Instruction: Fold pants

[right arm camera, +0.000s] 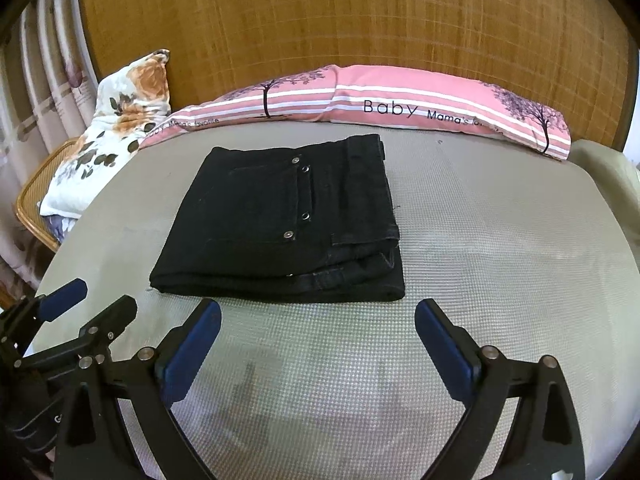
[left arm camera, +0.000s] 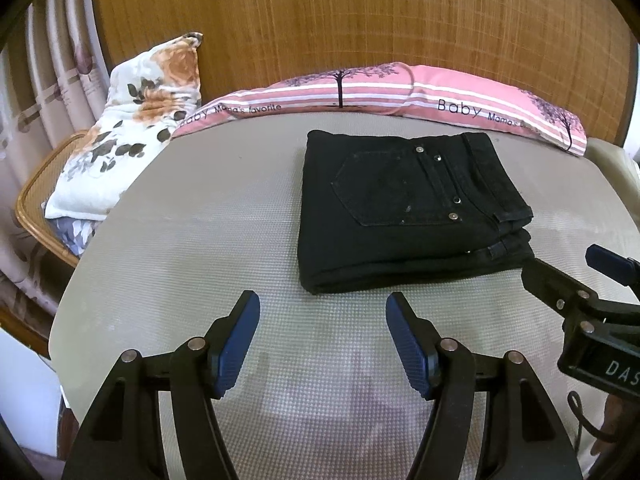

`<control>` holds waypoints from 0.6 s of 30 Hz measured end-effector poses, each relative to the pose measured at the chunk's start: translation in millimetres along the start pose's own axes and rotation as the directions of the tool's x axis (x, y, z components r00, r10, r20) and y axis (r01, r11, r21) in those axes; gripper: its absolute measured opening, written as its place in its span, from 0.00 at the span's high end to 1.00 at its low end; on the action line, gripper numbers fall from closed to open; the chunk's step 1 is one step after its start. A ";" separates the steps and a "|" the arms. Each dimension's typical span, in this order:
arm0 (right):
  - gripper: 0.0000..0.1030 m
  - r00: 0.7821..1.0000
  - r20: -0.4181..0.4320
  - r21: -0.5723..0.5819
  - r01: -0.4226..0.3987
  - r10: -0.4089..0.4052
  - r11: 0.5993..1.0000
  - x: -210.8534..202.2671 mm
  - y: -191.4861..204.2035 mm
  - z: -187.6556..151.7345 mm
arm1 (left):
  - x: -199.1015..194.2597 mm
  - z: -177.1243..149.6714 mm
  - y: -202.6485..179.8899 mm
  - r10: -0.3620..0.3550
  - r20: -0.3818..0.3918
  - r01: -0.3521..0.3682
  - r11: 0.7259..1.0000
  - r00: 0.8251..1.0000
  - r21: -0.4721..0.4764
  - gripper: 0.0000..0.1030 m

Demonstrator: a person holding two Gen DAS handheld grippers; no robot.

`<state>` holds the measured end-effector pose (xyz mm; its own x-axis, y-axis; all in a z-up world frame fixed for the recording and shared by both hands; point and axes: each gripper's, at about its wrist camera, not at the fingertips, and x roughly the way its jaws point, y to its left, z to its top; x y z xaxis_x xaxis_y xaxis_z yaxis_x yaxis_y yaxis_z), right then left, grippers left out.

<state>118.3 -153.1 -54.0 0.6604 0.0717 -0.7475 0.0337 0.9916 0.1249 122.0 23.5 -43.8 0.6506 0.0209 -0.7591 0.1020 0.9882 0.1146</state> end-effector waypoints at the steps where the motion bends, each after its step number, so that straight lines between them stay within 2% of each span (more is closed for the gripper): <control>1: 0.07 1.000 -0.001 -0.002 0.000 0.000 1.000 -0.2 0.9 -0.1 | -0.4 -0.5 0.0 0.002 0.001 -0.002 1.000 1.000 -0.001 0.36; 18: 0.07 1.000 -0.020 0.002 -0.007 0.007 1.000 1.5 3.4 -3.2 | -2.0 -1.6 -0.2 0.019 0.007 -0.019 1.000 1.000 0.008 0.36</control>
<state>117.0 -149.3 -56.8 0.6453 0.0804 -0.7597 0.0310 0.9909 0.1311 119.5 23.5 -43.4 0.6580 0.0387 -0.7520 0.0951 0.9864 0.1340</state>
